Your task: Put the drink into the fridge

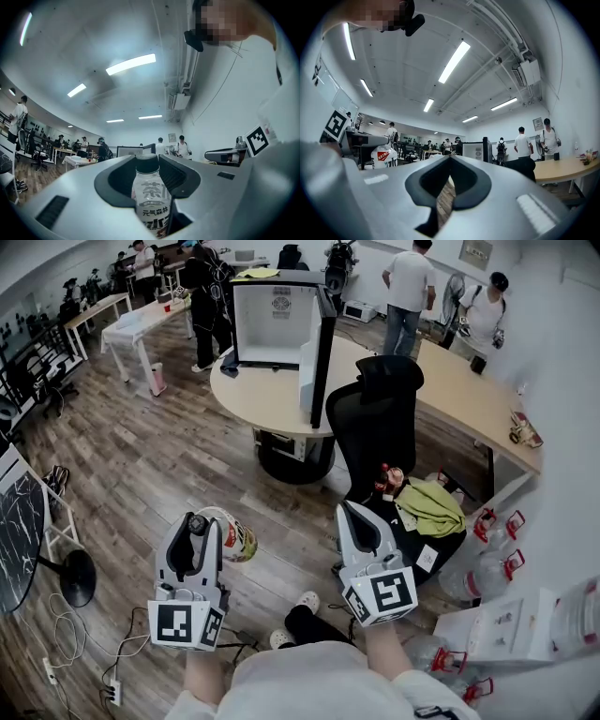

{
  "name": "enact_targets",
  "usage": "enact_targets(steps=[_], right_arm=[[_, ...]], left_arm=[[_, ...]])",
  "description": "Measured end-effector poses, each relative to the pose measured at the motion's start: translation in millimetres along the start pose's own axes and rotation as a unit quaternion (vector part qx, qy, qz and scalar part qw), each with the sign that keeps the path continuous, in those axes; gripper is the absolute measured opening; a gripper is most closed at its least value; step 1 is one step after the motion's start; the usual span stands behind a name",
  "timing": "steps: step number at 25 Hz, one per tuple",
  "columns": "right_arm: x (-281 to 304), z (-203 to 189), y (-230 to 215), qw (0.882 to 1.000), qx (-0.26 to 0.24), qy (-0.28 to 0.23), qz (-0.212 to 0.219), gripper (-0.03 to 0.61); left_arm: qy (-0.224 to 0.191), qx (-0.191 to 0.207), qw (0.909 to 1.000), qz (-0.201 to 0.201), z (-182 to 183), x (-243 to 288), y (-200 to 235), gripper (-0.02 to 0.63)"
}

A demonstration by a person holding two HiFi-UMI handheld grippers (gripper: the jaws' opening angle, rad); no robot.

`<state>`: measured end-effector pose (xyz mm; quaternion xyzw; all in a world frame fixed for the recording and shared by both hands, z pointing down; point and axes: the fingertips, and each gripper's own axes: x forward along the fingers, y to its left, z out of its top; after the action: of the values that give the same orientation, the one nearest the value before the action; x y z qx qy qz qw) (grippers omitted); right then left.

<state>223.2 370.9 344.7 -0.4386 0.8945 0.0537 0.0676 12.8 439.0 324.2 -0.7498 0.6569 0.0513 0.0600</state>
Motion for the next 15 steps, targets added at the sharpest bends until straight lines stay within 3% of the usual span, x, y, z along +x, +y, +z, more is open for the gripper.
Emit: enact_targets(steps=[7, 15], right_arm=[[23, -14, -6, 1.000, 0.008, 0.011, 0.010, 0.011], [95, -21, -33, 1.000, 0.011, 0.005, 0.021, 0.011]], left_arm=[[0.004, -0.007, 1.0000, -0.002, -8, 21, 9, 0.155], [0.007, -0.002, 1.0000, 0.001, -17, 86, 32, 0.155]])
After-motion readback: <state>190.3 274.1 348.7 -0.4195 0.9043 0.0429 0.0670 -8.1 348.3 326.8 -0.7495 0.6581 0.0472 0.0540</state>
